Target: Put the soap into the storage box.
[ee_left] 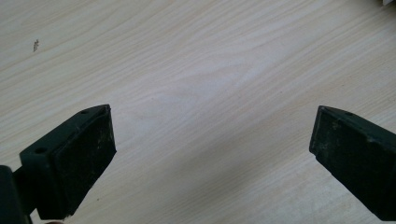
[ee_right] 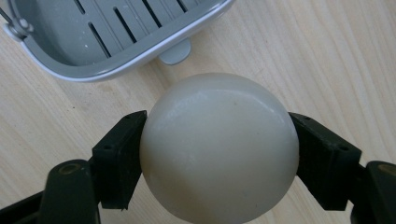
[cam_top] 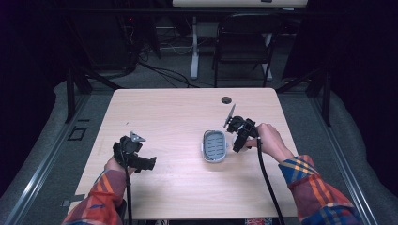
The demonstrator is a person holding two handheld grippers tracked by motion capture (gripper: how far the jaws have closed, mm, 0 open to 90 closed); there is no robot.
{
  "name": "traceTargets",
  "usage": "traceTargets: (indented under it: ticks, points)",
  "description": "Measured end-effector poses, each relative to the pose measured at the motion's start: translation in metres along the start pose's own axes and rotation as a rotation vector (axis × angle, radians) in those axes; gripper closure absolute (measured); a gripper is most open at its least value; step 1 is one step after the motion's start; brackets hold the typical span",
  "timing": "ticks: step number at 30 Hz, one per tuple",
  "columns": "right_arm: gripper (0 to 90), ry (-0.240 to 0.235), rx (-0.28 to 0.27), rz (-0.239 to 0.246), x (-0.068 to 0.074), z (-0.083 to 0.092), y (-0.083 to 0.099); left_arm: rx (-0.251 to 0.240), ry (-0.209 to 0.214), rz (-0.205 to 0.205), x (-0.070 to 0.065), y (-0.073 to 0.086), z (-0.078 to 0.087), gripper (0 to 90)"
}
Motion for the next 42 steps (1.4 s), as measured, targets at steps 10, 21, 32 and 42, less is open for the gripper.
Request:
traceTargets:
  ticks: [10,21,32,42]
  points:
    - [24.1,-0.007,0.003,0.017,0.001,0.008,-0.008,0.002,0.005,-0.006,0.0,-0.001,-0.001,0.3]
    - [24.1,0.001,-0.006,0.043,0.006,0.022,-0.026,-0.002,0.012,-0.007,-0.001,-0.002,-0.002,0.3]
    - [24.1,0.007,-0.009,0.084,0.016,0.03,-0.05,-0.002,0.021,-0.003,-0.001,-0.002,-0.002,0.3]
    - [24.1,-0.003,-0.014,0.109,0.026,0.027,-0.064,-0.005,0.018,-0.005,-0.001,-0.002,-0.001,0.4]
Point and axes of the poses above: each handheld gripper's, and its own axes: z roughly backward along the jaws, y roughly out of its underside, x roughly to its left, the point moved 5 cm from there along -z, roughly forward along the jaws, and after that the axes turned 2 degrees about -y, right-handed, at the moved point
